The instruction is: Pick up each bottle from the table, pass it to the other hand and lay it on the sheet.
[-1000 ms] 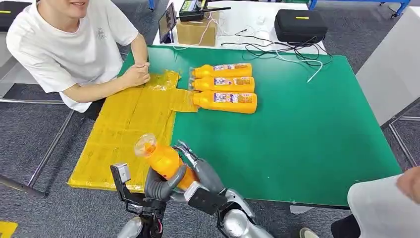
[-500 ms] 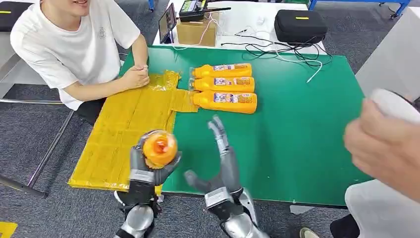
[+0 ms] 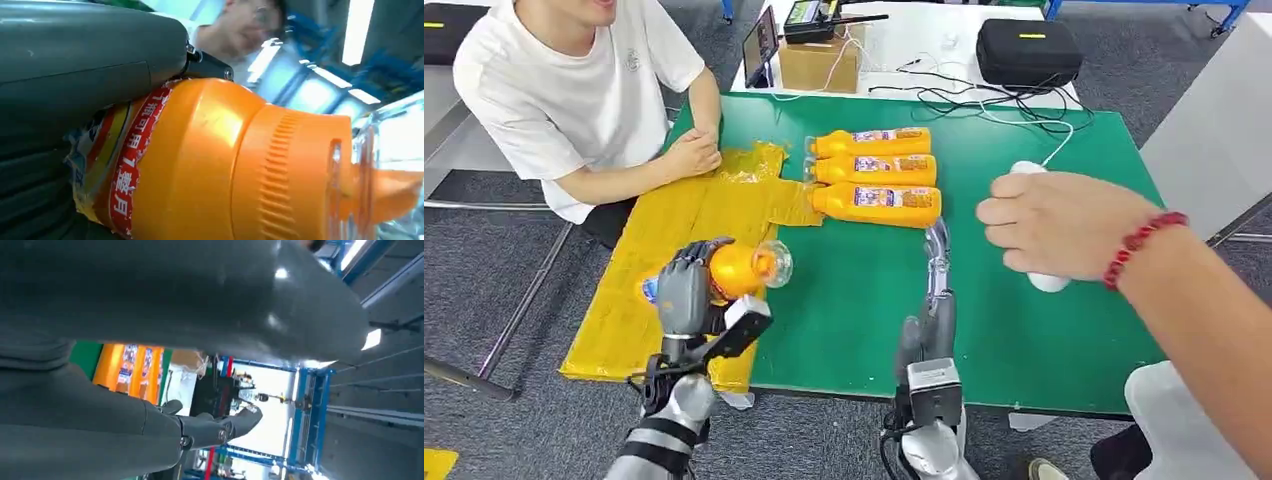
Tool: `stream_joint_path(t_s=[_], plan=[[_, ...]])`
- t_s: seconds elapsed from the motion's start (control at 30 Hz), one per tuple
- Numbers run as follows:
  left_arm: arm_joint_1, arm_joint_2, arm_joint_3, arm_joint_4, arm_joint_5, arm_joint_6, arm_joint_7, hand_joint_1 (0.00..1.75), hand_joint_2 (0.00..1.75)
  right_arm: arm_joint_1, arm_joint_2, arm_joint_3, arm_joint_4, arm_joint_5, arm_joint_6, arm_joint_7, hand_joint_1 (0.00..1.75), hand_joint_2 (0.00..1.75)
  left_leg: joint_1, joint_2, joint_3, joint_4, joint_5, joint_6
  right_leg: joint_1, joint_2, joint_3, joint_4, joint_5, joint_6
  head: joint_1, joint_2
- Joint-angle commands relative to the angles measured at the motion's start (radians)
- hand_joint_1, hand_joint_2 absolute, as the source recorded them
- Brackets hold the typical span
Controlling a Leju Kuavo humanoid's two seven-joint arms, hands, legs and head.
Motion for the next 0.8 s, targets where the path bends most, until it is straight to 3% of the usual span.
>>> stream_joint_path(t_s=[0.03, 0.2, 0.4, 0.47, 0.5, 0.53, 0.7, 0.8], plan=[[-0.261, 0.097, 0.041, 0.511, -0.193, -0.002, 0.184, 1.75, 1.75, 0.008, 0.013, -0.054, 0.025, -0.024, 0.044, 0.024, 0.0, 0.0, 0.001, -0.003, 0.003, -0.001, 0.001, -0.002, 0.001, -0.003, 0.005, -0.001, 0.0, -0.003, 0.0, 0.0], [-0.321, 0.122, 0.024, 0.674, -0.176, -0.081, 0.239, 1.75, 1.75, 0.021, 0.029, -0.077, 0.037, -0.024, 0.062, 0.026, 0.0, 0.0, 0.001, -0.001, 0.003, -0.001, 0.0, -0.002, 0.001, -0.001, 0.004, 0.0, -0.001, -0.002, 0.0, 0.0], [-0.286, 0.109, 0.021, 0.635, -0.1, -0.182, 0.219, 1.75, 1.75, 0.029, 0.013, -0.085, 0.059, 0.031, 0.065, 0.046, 0.0, 0.0, 0.002, 0.001, 0.004, -0.001, 0.0, -0.002, 0.002, 0.001, 0.005, -0.001, 0.0, -0.002, 0.0, 0.0], [-0.266, 0.1, 0.013, 0.609, -0.041, -0.198, 0.185, 1.36, 1.75, 0.035, 0.018, -0.103, 0.067, 0.038, 0.065, 0.042, 0.0, 0.0, 0.001, 0.002, 0.004, -0.002, 0.0, -0.002, 0.001, 0.001, 0.004, -0.001, 0.0, -0.002, 0.0, 0.0], [-0.261, 0.094, 0.011, 0.606, -0.031, -0.203, 0.178, 0.38, 1.75, 0.037, 0.018, -0.108, 0.069, 0.038, 0.065, 0.042, 0.0, 0.0, 0.001, 0.001, 0.004, -0.002, 0.0, -0.001, 0.0, 0.001, 0.004, -0.001, 0.0, -0.001, 0.0, 0.0], [-0.255, 0.094, -0.01, 0.601, -0.019, -0.232, 0.171, 0.0, 1.75, 0.038, 0.018, -0.111, 0.07, 0.04, 0.072, 0.042, 0.0, 0.0, 0.001, 0.001, 0.005, -0.002, 0.0, -0.002, 0.001, 0.001, 0.005, -0.002, 0.0, -0.002, 0.0, 0.0], [-0.249, 0.089, -0.022, 0.597, -0.009, -0.248, 0.169, 0.0, 1.75, 0.037, 0.014, -0.11, 0.072, 0.049, 0.075, 0.04, 0.0, 0.0, 0.001, 0.001, 0.007, -0.002, 0.0, -0.002, 0.001, 0.001, 0.008, -0.002, 0.0, -0.002, 0.0, 0.0], [-0.236, 0.094, -0.097, 0.582, 0.022, -0.336, 0.15, 0.0, 1.75, 0.035, 0.012, -0.113, 0.081, 0.077, 0.078, 0.046, 0.0, 0.0, 0.001, 0.0, 0.008, -0.001, 0.0, -0.002, 0.001, 0.0, 0.009, -0.001, 0.0, -0.002, 0.0, 0.0]])
